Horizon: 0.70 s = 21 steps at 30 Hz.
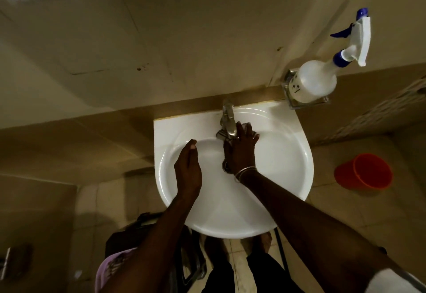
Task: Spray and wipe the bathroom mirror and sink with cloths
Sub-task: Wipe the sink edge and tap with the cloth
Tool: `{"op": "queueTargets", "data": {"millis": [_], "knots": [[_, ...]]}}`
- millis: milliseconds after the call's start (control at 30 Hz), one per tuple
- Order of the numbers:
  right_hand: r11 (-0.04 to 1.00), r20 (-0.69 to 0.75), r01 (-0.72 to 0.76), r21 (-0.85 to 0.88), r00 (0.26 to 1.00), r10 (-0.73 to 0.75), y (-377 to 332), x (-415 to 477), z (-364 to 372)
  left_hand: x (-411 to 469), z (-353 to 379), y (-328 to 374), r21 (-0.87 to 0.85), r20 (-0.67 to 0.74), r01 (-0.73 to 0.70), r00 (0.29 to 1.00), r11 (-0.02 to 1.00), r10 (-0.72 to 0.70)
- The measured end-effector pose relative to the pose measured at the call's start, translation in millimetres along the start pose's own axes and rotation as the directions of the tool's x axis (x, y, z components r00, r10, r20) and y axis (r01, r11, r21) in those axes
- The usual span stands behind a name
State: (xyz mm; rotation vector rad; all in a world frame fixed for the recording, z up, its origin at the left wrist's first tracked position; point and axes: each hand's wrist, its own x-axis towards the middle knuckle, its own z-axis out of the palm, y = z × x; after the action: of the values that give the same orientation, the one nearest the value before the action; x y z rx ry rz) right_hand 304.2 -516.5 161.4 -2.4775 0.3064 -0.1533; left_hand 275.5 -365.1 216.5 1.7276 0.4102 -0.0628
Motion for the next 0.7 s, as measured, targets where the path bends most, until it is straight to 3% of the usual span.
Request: {"op": "queueTargets", "data": {"millis": [100,200,267,333,433,567,700], "knots": [[0.995,-0.113,0.09,-0.034,0.989,-0.093,-12.4,-7.6,11.7,1.4,-7.3,-4.8,-0.005,-0.027,0.028,0.999,1.0,-0.028],[0.966,-0.027,0.251,-0.058,0.967,-0.252,-13.3,-24.3,20.2,-0.9,-13.1,-7.6,-0.022,-0.031,0.045,0.998,0.999,-0.046],[0.963,0.022,0.268,0.0,0.963,-0.268,-8.5,-34.7,27.5,-1.1,-14.2,-8.1,-0.02,-0.02,0.043,0.999,0.999,-0.043],[0.968,0.048,0.164,0.19,0.983,-0.176,-12.2,-49.7,30.6,0.4,-12.9,-8.6,-0.025,0.052,0.117,0.992,0.993,-0.115],[0.855,0.097,-0.041,0.518,0.995,-0.011,-33.0,-69.6,26.2,0.8,-7.0,-4.5,-0.087,0.243,0.338,0.919,0.937,-0.309],[0.793,0.203,-0.176,0.583,0.977,0.068,-49.4,-78.8,28.9,-0.4,-1.4,-10.2,-0.159,0.387,0.333,0.887,0.929,-0.252],[0.695,0.247,-0.288,0.658,0.956,0.162,-41.7,-72.3,21.9,4.3,-2.7,-14.3,-0.164,0.315,0.386,0.892,0.908,-0.323]]}}
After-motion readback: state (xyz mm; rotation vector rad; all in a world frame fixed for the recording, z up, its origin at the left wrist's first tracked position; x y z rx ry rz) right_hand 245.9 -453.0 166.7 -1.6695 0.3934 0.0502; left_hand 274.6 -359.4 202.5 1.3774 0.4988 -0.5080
